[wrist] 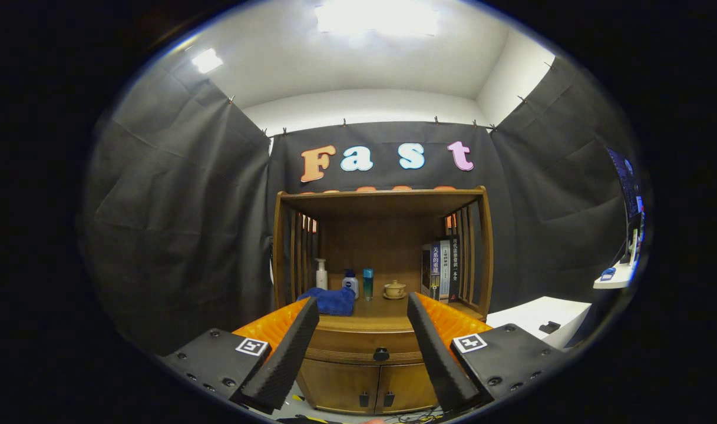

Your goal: Pull open the drawer, take out the items inside it, and place them on the countertop above the cabinet.

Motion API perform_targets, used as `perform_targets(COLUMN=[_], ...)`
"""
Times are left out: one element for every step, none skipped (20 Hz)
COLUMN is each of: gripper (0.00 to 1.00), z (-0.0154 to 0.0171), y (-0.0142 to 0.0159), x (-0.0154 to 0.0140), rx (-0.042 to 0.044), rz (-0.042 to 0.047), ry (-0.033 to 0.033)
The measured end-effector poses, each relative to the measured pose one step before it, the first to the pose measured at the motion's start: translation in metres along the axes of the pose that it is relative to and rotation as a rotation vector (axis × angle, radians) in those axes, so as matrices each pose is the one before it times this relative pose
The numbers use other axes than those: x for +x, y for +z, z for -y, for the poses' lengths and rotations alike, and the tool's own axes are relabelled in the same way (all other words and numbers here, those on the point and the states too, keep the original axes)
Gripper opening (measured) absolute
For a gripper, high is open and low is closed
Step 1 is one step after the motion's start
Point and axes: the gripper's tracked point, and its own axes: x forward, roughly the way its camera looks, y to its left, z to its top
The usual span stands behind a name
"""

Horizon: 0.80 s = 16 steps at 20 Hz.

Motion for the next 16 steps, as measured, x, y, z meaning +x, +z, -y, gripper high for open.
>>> perform_targets(gripper=[0.98, 0.98, 0.98, 0.98, 0.98, 0.98, 0.98, 0.98, 0.98, 0.98, 0.98, 0.98, 0.98, 0.98, 0.98, 0.98], z=[0.00256, 0.00164, 0.00004, -0.00090, 0.00125, 0.00124, -0.00030, 0.00150, 0.00195, -0.00129, -0.00095, 0.00110, 0.00059, -0.00274, -0.00010, 0.00333], y=[-0.00422, -0.00226, -0.00164, -0.00020, -0.00107, -0.00213, -0.00322, -0.00768, -0.01187, -0.01512, -0.01589, -0.01796, -0.01865, -0.01334, -0.01713, -0.02069], x=[0.00422, 0.00356, 0.00450, 0.00585, 0.00671, 0.00864, 0.01024, 0.01137, 0.01049, 0.00922, 0.01121, 0.00933, 0.00950, 0.01142, 0.01162, 0.00979], rx=[-0.00068, 0.00304, 0.00305, 0.00110, -0.00034, -0.00298, -0.01356, -0.02066, -0.02232, -0.01430, -0.00409, -0.00293, 0.00238, -0.00034, -0.00356, -0.00552], rz=[-0.00421, -0.00307, 0.00550, 0.00927, 0.01411, 0.01665, 0.01412, 0.00380, -0.00966, -0.01687, -0.01915, -0.02404, -0.01821, -0.00602, -0.00822, -0.02201], ry=[-0.00862, -0.00595, 0.00094, -0.00367, -0.00718, -0.00640, 0.00402, -0.00065, 0.00025, 0.00317, 0.00079, 0.00115, 0.00143, 0.01560, 0.01197, -0.00136])
